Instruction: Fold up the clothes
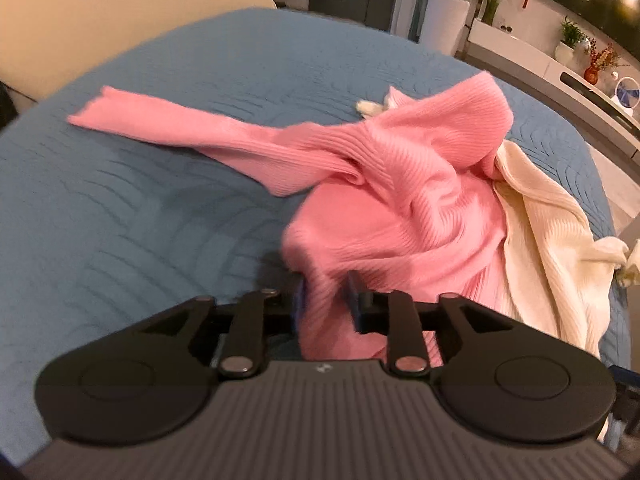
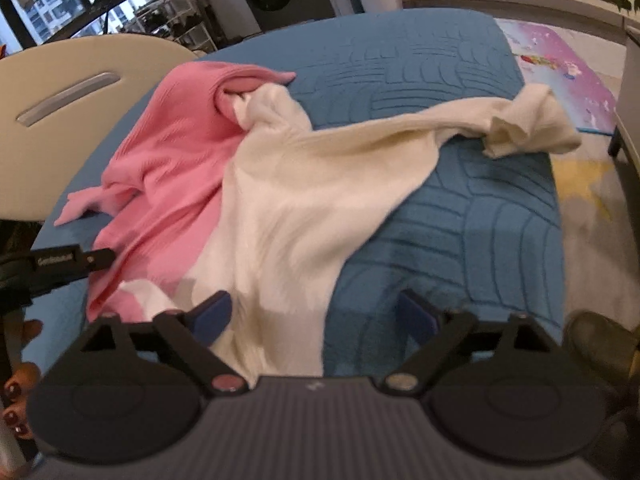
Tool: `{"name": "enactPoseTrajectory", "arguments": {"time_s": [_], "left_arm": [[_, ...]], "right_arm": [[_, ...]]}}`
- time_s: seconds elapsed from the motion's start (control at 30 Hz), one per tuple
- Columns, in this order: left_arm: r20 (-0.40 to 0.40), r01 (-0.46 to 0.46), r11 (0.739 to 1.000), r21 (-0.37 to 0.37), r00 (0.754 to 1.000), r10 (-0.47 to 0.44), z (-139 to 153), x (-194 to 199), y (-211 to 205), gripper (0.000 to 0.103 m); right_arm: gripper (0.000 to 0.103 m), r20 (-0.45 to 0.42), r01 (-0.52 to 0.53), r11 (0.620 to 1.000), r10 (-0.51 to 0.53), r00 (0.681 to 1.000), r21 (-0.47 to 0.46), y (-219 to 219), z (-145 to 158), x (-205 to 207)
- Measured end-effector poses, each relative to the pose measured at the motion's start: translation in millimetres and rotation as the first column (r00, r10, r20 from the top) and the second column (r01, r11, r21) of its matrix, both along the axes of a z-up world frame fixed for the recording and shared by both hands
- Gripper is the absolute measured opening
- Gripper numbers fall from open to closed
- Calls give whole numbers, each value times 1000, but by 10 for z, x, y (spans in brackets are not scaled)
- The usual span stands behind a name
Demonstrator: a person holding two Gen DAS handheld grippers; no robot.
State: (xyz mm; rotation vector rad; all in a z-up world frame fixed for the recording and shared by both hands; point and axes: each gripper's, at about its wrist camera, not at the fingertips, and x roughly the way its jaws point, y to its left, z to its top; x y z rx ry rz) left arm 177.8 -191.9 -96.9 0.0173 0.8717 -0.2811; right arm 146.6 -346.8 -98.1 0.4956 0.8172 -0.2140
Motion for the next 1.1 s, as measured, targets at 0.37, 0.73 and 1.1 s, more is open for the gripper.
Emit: {"name": "enactPoseTrajectory", "arguments": {"time_s": [0.37, 0.73, 1.1], "left_arm": [[90, 142, 978, 150, 984, -156, -78, -138, -406, 51], [48, 53, 996, 72, 997, -57, 159, -379, -9, 15], [20, -171, 983, 71, 985, 170, 489, -908, 821, 15]], "right_arm": [[20, 32, -138, 980, 144, 989, -143, 361, 0, 153], [18, 98, -202, 976, 210, 973, -87, 478, 100, -158], [18, 116, -445, 893, 450, 885, -64, 913, 240, -731]]}}
